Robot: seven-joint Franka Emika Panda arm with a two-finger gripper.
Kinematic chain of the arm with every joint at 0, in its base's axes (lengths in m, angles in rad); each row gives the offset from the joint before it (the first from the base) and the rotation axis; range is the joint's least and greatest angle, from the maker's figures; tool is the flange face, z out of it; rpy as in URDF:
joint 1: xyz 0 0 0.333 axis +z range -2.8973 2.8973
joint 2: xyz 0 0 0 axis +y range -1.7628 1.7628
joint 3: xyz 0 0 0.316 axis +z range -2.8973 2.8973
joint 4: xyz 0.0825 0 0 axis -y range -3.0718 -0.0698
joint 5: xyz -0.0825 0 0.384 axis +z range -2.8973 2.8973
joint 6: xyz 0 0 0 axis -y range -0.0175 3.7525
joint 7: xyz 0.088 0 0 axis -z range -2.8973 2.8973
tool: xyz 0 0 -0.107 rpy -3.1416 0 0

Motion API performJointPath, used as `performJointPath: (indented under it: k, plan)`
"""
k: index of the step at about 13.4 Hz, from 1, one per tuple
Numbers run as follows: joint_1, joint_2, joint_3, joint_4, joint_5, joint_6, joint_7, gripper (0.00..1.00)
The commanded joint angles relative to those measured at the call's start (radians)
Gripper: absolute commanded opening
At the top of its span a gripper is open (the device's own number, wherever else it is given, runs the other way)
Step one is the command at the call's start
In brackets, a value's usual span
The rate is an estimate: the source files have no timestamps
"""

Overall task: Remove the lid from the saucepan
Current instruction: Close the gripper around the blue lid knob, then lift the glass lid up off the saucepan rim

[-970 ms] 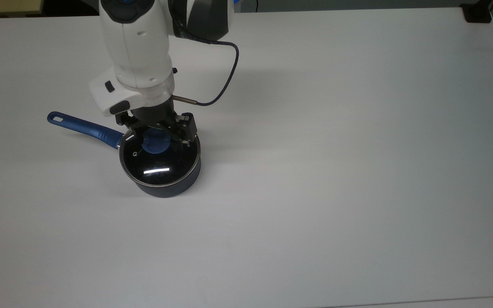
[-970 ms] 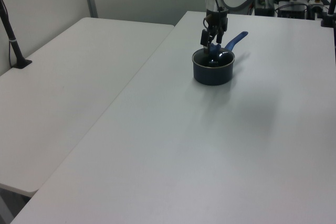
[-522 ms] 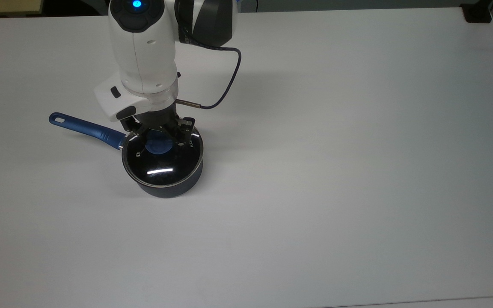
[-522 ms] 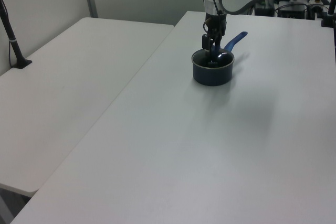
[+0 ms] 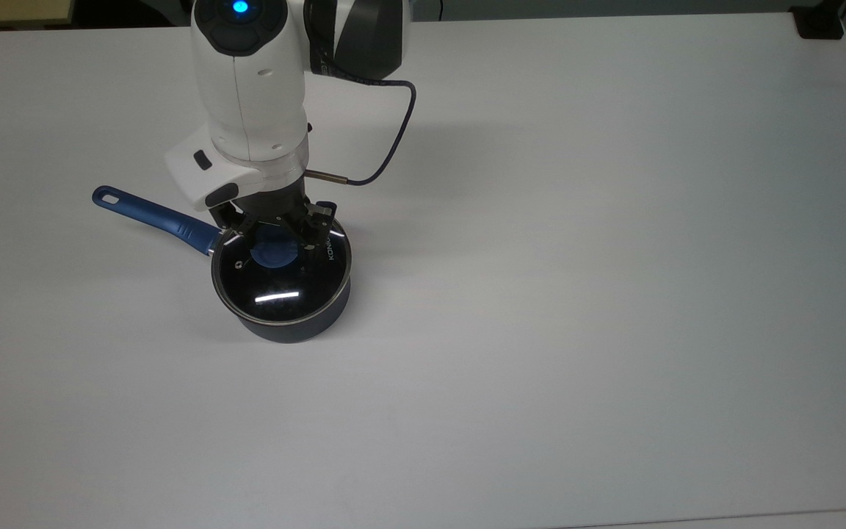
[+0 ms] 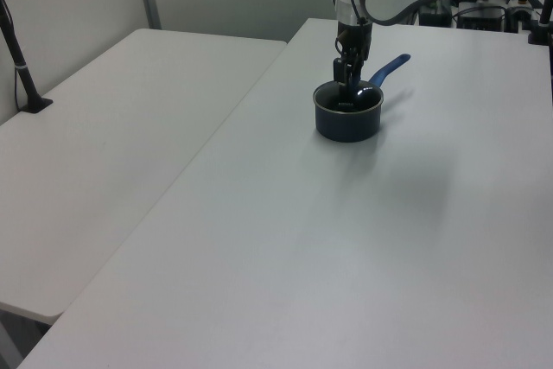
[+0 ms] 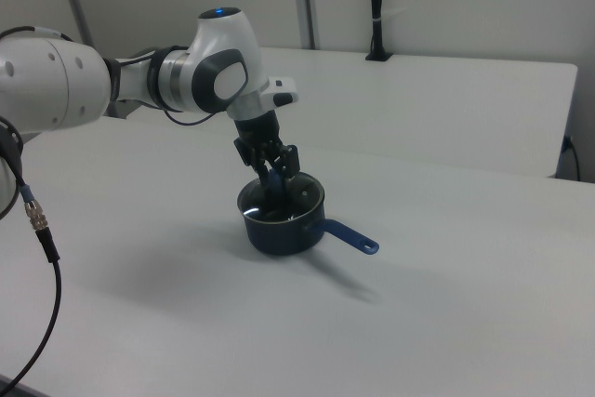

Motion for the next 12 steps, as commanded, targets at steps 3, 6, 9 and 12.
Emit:
performJointPath:
  k: [3, 6, 9, 12]
  plan:
    - [0.018, -0.03, -0.016, -0.004, -0.005, 0.008, -0.016, 0.55]
    - [0.018, -0.053, -0.017, -0.003, -0.005, -0.023, -0.017, 0.55]
    - [0.015, -0.102, -0.018, -0.003, -0.005, -0.063, -0.033, 0.55]
    - [0.007, -0.157, -0.019, -0.006, -0.001, -0.13, -0.085, 0.55]
